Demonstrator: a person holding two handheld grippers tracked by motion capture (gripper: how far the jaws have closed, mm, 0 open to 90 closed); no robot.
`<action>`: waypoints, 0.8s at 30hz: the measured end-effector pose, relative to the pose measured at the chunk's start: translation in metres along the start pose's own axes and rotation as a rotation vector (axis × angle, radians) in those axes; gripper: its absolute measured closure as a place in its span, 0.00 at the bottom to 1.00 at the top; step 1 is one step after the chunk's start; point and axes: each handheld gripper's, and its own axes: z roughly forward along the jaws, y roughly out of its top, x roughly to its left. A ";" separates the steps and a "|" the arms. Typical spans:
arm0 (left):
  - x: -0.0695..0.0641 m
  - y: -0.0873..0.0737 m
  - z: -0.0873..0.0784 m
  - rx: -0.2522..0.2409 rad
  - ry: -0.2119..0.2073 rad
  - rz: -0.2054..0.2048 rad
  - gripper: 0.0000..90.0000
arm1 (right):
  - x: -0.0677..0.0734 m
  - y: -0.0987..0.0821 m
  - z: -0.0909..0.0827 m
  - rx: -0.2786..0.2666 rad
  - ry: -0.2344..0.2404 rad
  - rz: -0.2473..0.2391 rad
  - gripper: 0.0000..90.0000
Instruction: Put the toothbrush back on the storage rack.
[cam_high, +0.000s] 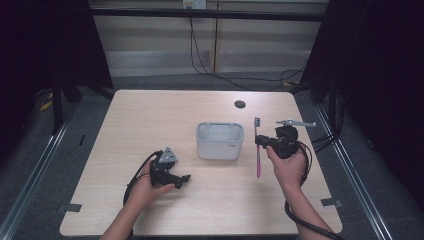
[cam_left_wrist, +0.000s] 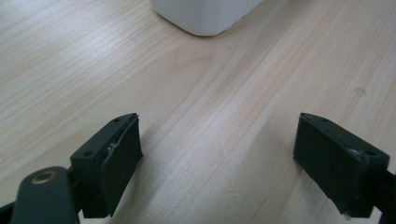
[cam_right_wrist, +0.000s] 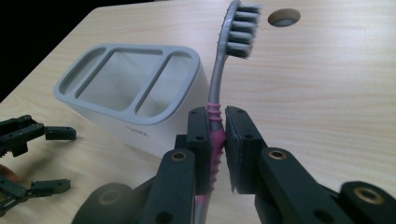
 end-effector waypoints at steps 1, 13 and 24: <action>0.000 0.000 0.000 0.000 0.000 0.000 0.16 | 0.000 0.002 0.000 -0.013 0.004 -0.002 0.90; 0.000 0.000 0.000 0.000 0.001 0.001 0.16 | 0.005 0.015 -0.007 -0.134 0.014 -0.031 0.90; 0.000 0.000 0.000 0.000 0.002 0.001 0.16 | 0.006 0.025 -0.009 -0.205 0.019 -0.046 0.90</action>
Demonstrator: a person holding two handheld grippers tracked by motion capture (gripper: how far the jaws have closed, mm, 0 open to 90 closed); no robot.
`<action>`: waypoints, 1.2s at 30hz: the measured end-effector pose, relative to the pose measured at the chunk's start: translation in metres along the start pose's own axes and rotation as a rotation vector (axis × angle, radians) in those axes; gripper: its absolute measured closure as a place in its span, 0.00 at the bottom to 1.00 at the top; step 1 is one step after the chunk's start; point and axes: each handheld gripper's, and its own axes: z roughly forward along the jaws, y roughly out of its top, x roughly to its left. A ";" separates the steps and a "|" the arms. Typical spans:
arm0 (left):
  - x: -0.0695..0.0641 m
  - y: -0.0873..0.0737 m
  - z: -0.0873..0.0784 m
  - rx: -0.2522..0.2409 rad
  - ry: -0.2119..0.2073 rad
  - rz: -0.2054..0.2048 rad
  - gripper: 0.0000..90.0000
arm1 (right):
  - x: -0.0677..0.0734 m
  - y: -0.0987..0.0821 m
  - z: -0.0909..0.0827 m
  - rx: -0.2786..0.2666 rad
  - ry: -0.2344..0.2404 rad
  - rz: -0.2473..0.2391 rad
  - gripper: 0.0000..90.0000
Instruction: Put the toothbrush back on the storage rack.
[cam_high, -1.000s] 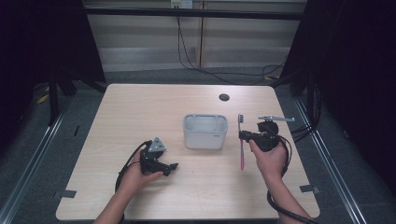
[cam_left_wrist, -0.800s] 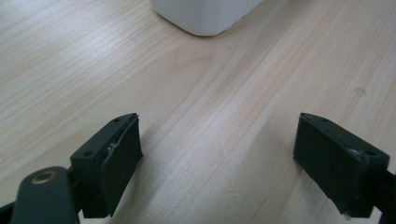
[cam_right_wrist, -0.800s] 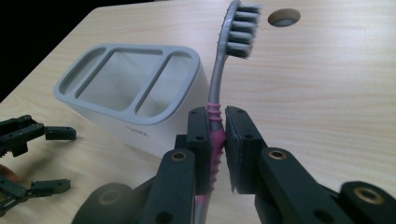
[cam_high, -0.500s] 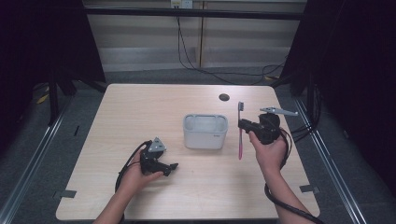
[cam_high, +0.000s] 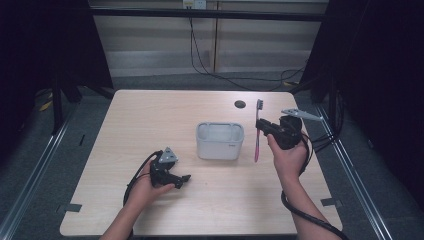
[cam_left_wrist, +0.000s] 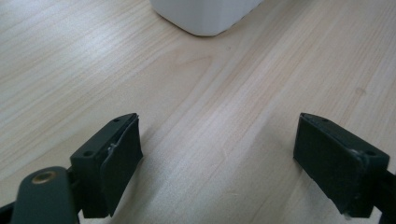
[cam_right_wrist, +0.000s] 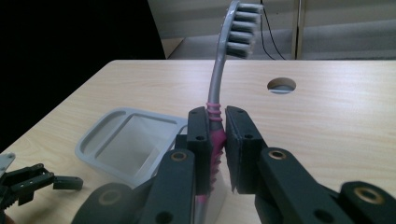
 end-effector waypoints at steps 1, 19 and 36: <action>0.000 0.000 0.000 0.000 -0.001 0.000 0.16 | 0.000 0.001 0.000 -0.008 -0.001 -0.002 0.90; 0.000 0.000 0.000 0.000 -0.001 0.000 0.16 | 0.007 0.017 0.008 -0.077 -0.001 -0.056 0.90; -0.001 0.000 0.001 -0.009 -0.001 -0.011 0.16 | 0.012 0.031 0.018 -0.110 0.010 -0.076 0.90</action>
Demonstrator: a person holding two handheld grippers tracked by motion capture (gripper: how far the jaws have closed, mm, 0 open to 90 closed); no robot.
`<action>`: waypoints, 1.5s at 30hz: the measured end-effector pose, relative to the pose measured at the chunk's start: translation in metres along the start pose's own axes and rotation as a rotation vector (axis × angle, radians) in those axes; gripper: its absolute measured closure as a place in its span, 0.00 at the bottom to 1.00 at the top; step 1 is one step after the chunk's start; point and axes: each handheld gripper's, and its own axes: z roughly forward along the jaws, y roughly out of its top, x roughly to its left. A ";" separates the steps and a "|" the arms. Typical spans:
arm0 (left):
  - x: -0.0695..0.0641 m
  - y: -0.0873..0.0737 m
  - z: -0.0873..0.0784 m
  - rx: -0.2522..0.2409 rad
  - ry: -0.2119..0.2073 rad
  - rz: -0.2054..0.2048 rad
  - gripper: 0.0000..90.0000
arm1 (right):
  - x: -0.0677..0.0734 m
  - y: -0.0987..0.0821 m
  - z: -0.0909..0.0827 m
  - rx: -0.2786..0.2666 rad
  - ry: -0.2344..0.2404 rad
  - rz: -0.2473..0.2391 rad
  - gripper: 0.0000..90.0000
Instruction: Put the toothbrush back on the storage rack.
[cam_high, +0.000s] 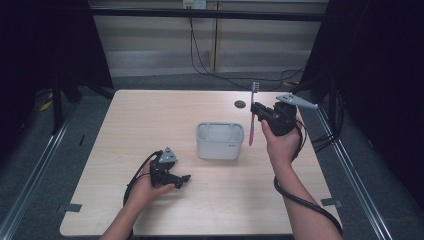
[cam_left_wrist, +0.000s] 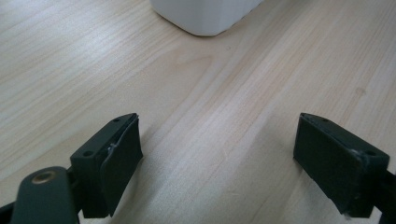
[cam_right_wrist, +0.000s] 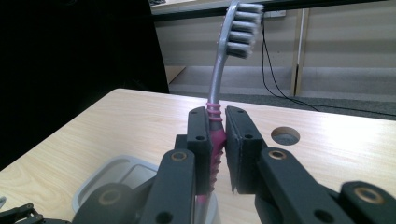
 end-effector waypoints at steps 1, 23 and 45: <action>0.000 0.000 0.000 -0.001 0.000 -0.001 0.16 | 0.001 0.001 0.001 -0.004 0.004 -0.005 0.90; 0.000 0.000 0.000 0.000 -0.001 0.001 0.16 | 0.008 0.006 0.018 -0.037 0.015 -0.023 0.90; 0.000 0.000 0.000 0.002 0.006 0.007 0.16 | 0.013 0.003 0.042 -0.038 0.015 -0.043 0.90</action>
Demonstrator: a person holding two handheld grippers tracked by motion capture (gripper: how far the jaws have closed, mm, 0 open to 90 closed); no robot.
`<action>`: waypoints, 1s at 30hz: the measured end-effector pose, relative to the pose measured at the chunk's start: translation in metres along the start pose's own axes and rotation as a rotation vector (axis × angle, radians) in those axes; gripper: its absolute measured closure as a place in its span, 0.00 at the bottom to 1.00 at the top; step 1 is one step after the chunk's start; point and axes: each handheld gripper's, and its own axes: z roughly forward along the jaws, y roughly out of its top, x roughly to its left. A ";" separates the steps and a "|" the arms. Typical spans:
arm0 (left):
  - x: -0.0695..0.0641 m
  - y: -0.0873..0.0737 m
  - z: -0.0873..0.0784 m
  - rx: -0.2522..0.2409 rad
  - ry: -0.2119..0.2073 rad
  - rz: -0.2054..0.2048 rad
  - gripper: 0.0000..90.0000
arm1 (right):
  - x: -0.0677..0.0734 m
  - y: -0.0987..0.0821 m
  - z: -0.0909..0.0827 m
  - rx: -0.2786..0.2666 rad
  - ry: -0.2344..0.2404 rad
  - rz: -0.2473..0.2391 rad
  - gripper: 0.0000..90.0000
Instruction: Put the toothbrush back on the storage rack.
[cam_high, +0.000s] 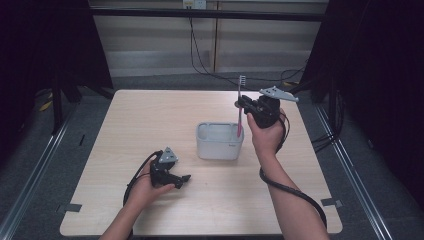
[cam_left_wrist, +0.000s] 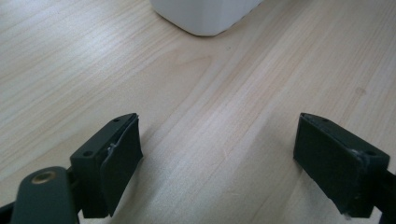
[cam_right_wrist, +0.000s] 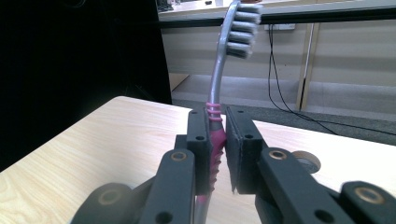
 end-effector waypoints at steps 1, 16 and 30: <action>0.000 0.000 0.000 -0.001 -0.004 -0.004 0.16 | 0.000 0.000 0.001 -0.001 0.002 0.002 0.90; 0.000 0.000 0.000 -0.002 -0.006 -0.006 0.16 | -0.001 -0.007 0.012 0.005 -0.001 0.007 0.90; 0.000 0.000 0.000 -0.002 -0.006 -0.006 0.16 | -0.001 -0.014 0.014 0.022 -0.002 -0.006 0.90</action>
